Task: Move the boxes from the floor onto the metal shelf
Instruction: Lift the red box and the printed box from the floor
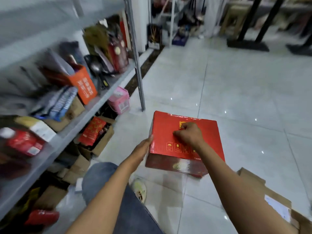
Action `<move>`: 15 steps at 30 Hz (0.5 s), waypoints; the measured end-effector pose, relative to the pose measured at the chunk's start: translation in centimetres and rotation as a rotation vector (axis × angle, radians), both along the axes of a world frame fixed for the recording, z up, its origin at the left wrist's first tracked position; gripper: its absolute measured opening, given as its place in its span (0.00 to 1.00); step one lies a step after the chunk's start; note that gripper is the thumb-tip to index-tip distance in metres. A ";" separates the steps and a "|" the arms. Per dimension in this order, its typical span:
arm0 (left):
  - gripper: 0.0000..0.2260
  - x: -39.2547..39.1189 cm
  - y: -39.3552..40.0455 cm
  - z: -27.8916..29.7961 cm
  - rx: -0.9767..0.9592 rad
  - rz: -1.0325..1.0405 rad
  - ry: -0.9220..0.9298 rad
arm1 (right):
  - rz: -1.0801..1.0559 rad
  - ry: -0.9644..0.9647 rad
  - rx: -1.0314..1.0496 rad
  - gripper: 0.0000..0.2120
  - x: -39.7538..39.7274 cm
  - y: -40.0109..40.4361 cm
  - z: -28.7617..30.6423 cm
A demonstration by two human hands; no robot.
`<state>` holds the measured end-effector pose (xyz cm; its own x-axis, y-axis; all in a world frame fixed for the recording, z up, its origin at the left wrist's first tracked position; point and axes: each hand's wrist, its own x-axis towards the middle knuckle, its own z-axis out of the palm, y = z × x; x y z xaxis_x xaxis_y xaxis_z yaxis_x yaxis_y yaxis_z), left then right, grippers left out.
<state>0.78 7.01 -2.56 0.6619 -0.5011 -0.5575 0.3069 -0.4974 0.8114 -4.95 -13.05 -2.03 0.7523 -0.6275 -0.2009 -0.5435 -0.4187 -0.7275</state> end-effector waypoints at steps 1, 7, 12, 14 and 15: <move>0.19 0.2 0.7 1.6 -0.035 0.015 0.004 | 0.015 -0.026 -0.001 0.15 0.6 0.7 2.1; 0.29 1.7 9.1 9.6 -0.285 0.158 -0.052 | 0.177 -0.230 0.010 0.18 5.3 7.0 13.5; 0.37 1.7 15.6 16.1 -0.523 0.427 -0.130 | 0.337 -0.406 -0.018 0.19 8.3 14.3 21.9; 0.32 1.9 18.2 17.7 -0.564 0.493 -0.113 | 0.396 -0.443 -0.039 0.19 9.0 17.4 24.8; 0.34 1.7 19.7 18.7 -0.565 0.521 -0.105 | 0.436 -0.463 -0.049 0.19 9.2 19.3 26.3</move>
<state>2.47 26.68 16.12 0.9254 -0.3006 -0.2309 0.2949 0.1880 0.9369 4.28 6.25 24.23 0.9426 -0.2446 0.2273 0.0503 -0.5690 -0.8208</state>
